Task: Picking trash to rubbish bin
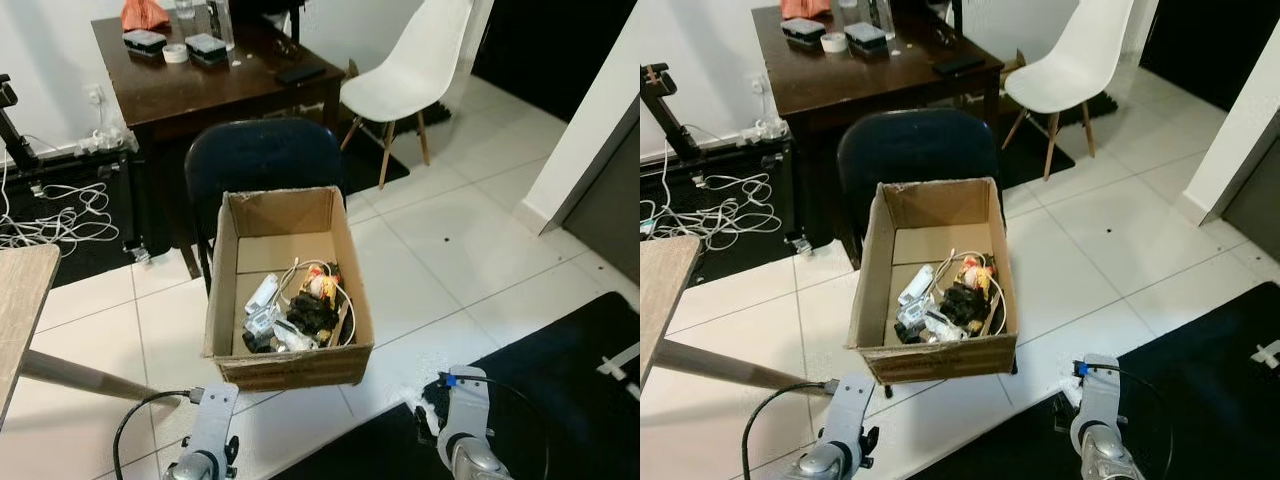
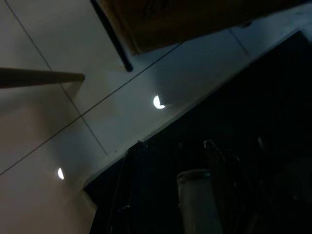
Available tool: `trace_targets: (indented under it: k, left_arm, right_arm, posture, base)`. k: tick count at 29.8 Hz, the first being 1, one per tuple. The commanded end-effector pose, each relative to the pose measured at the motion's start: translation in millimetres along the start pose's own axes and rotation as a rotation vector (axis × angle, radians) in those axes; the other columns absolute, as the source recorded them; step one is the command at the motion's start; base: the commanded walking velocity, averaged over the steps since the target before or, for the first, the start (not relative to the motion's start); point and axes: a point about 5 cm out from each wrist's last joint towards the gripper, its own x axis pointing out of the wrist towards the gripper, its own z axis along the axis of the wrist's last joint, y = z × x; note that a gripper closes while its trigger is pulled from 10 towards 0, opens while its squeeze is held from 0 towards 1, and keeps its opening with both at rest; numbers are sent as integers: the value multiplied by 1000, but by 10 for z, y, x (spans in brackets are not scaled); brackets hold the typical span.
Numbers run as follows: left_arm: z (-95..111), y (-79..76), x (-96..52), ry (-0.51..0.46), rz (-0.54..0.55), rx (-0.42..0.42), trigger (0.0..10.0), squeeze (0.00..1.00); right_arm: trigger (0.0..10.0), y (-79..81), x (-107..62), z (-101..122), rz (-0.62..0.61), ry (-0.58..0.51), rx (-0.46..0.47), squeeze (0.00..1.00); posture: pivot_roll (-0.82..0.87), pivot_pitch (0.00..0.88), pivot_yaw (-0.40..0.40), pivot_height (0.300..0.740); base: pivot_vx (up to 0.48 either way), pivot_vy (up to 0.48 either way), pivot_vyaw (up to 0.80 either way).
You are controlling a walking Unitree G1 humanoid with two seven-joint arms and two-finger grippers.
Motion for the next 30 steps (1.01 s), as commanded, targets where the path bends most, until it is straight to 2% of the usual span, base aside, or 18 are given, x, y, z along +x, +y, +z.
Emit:
trace_targets:
  k: [1, 5, 12, 21, 30]
  left_arm:
    - [-60, 47, -14, 20, 29, -26, 10000, 0]
    - [-102, 1, -22, 28, 13, -18, 10000, 0]
    - [-146, -36, -32, 40, -10, 3, 10000, 0]
    - [-133, -5, -29, 42, -13, 11, 10000, 0]
    - [-149, -6, -35, 44, -23, 20, 10000, 0]
  right_arm:
    - [10000, 49, -2, -32, 18, 22, 1, 0]
    - [10000, 72, -25, -116, 43, 52, -53, 0]
    - [10000, -52, -21, -81, -7, 43, -12, 0]
    - [10000, -84, 30, 78, -3, 33, -28, 0]
    - [10000, -156, -1, -8, -40, 48, -18, 0]
  posture:
    - [69, 12, -1, 740]
    - [70, 17, 8, 740]
    - [39, 26, 35, 740]
    - [25, 36, 48, 740]
    - [10, 39, 55, 740]
  base:
    - [0, 0, 0]
    - [0, 0, 0]
    - [0, 0, 0]
    - [0, 0, 0]
    - [0, 0, 0]
